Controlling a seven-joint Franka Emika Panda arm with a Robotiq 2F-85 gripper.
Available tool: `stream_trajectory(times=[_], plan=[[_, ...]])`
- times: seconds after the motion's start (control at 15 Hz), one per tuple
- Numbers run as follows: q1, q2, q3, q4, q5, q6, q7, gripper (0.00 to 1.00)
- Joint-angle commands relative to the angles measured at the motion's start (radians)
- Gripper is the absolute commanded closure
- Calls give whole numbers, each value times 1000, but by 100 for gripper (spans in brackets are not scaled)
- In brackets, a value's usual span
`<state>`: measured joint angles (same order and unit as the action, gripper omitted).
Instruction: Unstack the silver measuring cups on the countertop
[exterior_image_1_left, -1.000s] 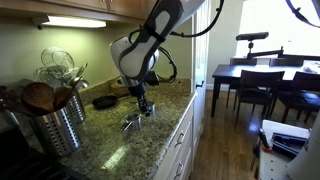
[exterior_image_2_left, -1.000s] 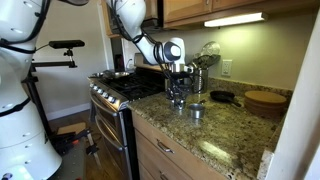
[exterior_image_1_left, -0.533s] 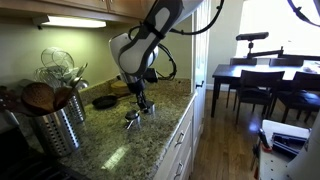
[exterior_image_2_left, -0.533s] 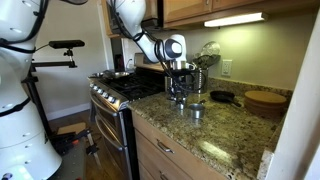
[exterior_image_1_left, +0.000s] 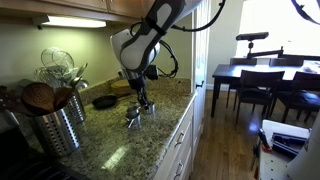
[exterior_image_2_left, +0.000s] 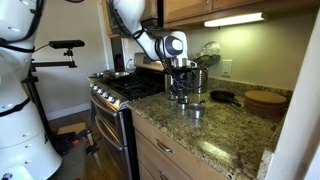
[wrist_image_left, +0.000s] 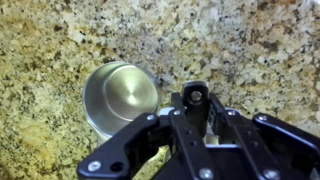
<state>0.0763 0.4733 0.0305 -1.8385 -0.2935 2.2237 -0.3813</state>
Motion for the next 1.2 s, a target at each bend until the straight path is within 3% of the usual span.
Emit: stream_trajectory(times=[0.0, 1.13], plan=[[-7, -75, -5, -68, -20, -10, 48, 87], [-11, -176, -12, -259, -9, 1, 163, 87]])
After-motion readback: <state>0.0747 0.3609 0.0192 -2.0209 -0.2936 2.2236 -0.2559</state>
